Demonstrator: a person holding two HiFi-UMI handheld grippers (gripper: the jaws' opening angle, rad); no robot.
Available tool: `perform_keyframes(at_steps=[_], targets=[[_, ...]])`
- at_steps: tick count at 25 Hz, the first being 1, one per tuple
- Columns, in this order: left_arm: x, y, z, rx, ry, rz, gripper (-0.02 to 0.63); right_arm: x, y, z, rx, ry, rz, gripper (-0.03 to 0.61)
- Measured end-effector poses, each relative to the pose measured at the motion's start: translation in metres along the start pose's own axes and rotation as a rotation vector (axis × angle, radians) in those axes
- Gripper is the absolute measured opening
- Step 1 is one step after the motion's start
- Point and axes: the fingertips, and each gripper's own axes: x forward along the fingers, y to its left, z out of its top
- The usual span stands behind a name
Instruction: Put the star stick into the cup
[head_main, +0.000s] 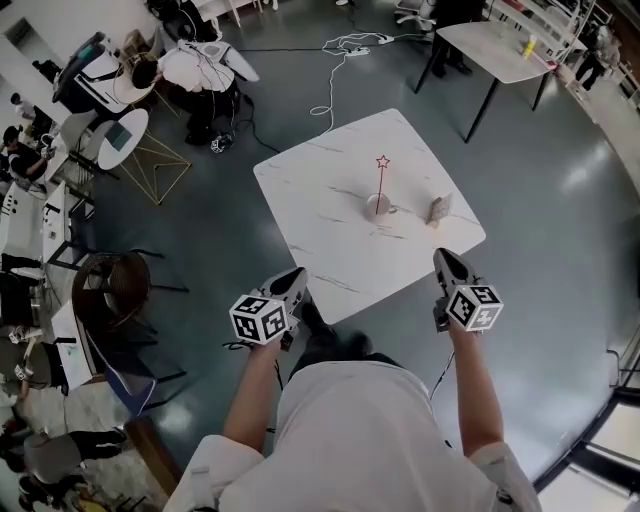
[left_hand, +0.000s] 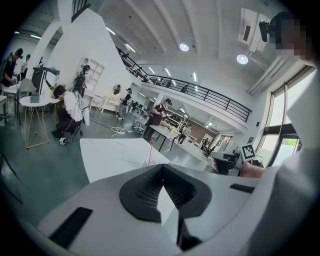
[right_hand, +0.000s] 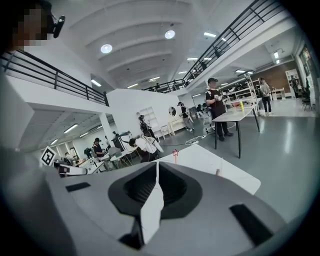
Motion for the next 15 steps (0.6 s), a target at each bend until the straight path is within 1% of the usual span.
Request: perform_keyframes(at_steps=[4,8,12,15], targets=[[-0.014,-0.020,-0.010,0.029,-0.038,0.014,0.012,-0.018,0.011,-0.010,-0.040,-0.002,0.044,0.032],[-0.027,-0.030,-0.011,0.036,-0.075,0.024,0.012,-0.029,0.015,-0.019,-0.046,-0.010,0.054,0.032],[-0.039,-0.034,-0.012,0.057,-0.071,0.024,0.012,-0.038,0.022,-0.024,-0.050,-0.021,0.055,0.032],[-0.044,-0.030,-0.014,0.054,-0.066,0.018,0.012,-0.040,0.027,-0.023,-0.065,-0.039,0.052,0.032]])
